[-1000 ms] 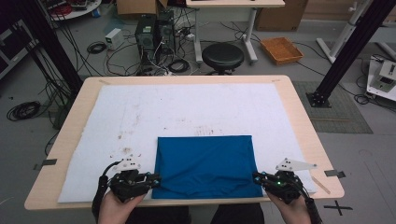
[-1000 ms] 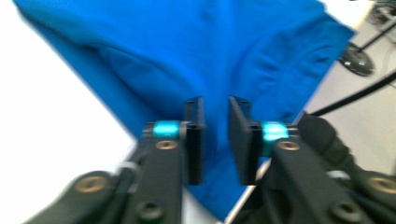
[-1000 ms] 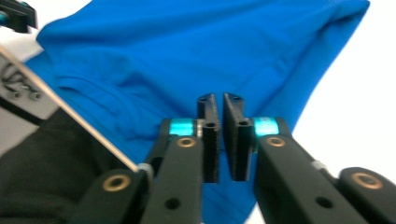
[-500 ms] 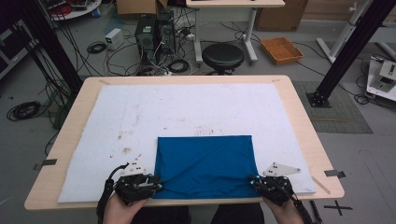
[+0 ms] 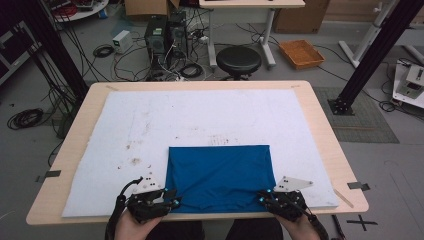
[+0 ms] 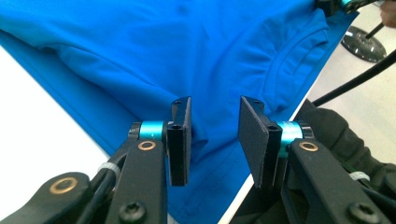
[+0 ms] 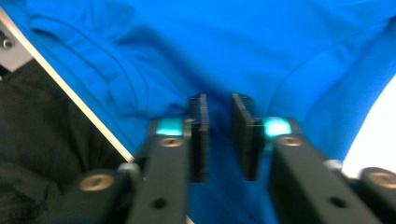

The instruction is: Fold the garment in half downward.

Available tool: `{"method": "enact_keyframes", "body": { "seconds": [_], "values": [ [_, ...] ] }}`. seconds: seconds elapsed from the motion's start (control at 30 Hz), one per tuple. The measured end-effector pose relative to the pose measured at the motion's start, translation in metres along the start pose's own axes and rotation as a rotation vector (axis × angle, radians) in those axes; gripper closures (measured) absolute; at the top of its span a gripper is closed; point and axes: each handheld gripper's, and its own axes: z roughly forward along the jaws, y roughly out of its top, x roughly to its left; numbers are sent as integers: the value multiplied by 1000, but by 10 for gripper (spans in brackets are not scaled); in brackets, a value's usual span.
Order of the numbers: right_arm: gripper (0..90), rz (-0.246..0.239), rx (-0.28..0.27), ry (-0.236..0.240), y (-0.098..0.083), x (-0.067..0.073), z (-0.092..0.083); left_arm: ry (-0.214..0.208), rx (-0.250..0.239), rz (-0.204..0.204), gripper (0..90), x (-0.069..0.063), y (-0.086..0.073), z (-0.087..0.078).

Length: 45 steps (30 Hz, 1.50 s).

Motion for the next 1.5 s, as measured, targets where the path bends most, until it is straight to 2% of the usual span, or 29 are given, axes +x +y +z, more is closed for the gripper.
{"method": "enact_keyframes", "body": {
  "seconds": [0.1, 0.27, 0.4, 0.53, 0.67, 0.8, 0.87, 0.9, 1.0, 1.07, 1.13, 1.2, 1.23, 1.27, 1.33, 1.47, 1.5],
  "values": [
    [893, -4, -7, 6, 0, 1, -2, -7, -10, 1, 648, -1, 0, -3],
    [895, 18, -40, 37, -1, 5, -15, -27, -11, 21, 648, -9, 1, -3],
    [892, 36, -33, 54, -5, 7, -22, -29, -1, 30, 643, -11, 2, 0],
    [832, 38, -51, 44, -6, 6, -25, -30, 9, 28, 639, -11, 1, 2],
    [787, 23, -55, 52, -2, 9, -21, -13, 20, 30, 634, -10, 1, 6],
    [779, 11, -26, 72, 0, 11, -10, 23, 0, -8, 615, -1, 3, 7],
    [748, -26, -25, 100, 0, 16, -6, 26, 4, -12, 614, 1, 1, 6],
    [748, -26, -25, 100, 0, 16, -6, 25, 4, -9, 614, 0, 0, 6],
    [736, -70, -33, 115, 1, 22, -5, 19, 6, -2, 615, -3, -2, 8],
    [738, -69, -23, 119, 1, 25, -2, 23, 10, 17, 617, -6, -2, 10],
    [788, -77, -11, 115, 1, 25, 2, 32, 31, 30, 623, -8, -2, 14],
    [871, -65, 0, 104, 1, 25, 3, 41, 43, 32, 675, -8, -3, 16],
    [882, -52, -2, 99, 0, 24, 0, 42, 45, 30, 766, -8, -4, 17],
    [882, -52, -2, 99, 0, 24, 0, 45, 47, 31, 766, -8, -6, 17],
    [883, -44, 1, 98, -1, 25, -3, 41, 53, 41, 848, -10, -8, 16],
    [869, -30, -9, 104, -6, 27, -13, 23, 51, 34, 879, -12, -9, 11],
    [804, -35, -17, 105, -6, 26, -14, 16, 47, 35, 869, -12, -9, 10]
  ]
}}
